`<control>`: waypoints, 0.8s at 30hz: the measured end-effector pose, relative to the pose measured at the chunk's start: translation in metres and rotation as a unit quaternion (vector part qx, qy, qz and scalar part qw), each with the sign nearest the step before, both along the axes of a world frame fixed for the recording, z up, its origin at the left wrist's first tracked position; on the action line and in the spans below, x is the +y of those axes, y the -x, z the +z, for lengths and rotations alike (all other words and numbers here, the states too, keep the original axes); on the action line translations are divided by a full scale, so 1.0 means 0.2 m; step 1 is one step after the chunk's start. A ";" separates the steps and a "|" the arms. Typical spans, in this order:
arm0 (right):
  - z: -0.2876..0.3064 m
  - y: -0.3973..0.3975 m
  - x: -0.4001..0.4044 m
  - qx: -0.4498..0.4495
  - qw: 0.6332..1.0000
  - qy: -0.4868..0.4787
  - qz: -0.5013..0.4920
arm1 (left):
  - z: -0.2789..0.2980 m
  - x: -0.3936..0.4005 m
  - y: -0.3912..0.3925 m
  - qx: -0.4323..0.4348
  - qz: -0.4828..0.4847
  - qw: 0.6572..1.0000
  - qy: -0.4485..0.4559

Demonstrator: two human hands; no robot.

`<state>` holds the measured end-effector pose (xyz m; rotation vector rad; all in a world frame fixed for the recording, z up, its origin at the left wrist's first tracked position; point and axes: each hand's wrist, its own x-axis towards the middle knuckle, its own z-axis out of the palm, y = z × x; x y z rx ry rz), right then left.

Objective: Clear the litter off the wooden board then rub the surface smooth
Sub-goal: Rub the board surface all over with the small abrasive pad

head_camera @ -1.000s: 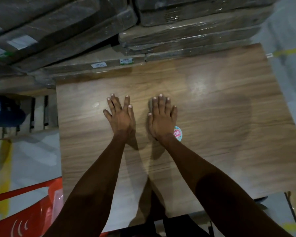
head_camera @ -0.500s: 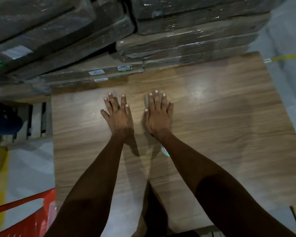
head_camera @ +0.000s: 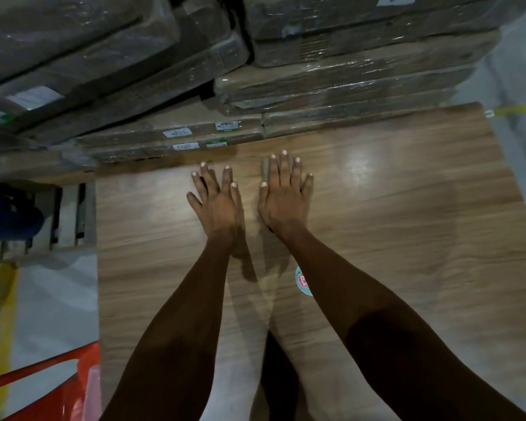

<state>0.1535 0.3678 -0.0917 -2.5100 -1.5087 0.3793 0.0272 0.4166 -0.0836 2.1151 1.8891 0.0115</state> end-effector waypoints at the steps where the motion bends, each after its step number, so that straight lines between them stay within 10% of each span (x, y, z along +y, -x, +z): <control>1: 0.00 0.02 0.01 -0.002 1.000 0.002 0.000 | -0.01 0.00 0.00 0.000 0.000 1.000 -0.004; 7: -0.01 -0.01 0.08 -0.040 0.991 -0.008 0.127 | -0.02 0.00 0.01 -0.012 -0.009 1.000 -0.023; 14: 0.01 0.04 0.22 0.007 1.000 0.007 -0.011 | -0.01 -0.01 0.00 -0.031 -0.008 0.999 -0.021; 24: 0.00 -0.12 0.27 -0.019 0.998 0.002 0.060 | -0.01 -0.01 0.01 -0.029 -0.013 0.999 -0.025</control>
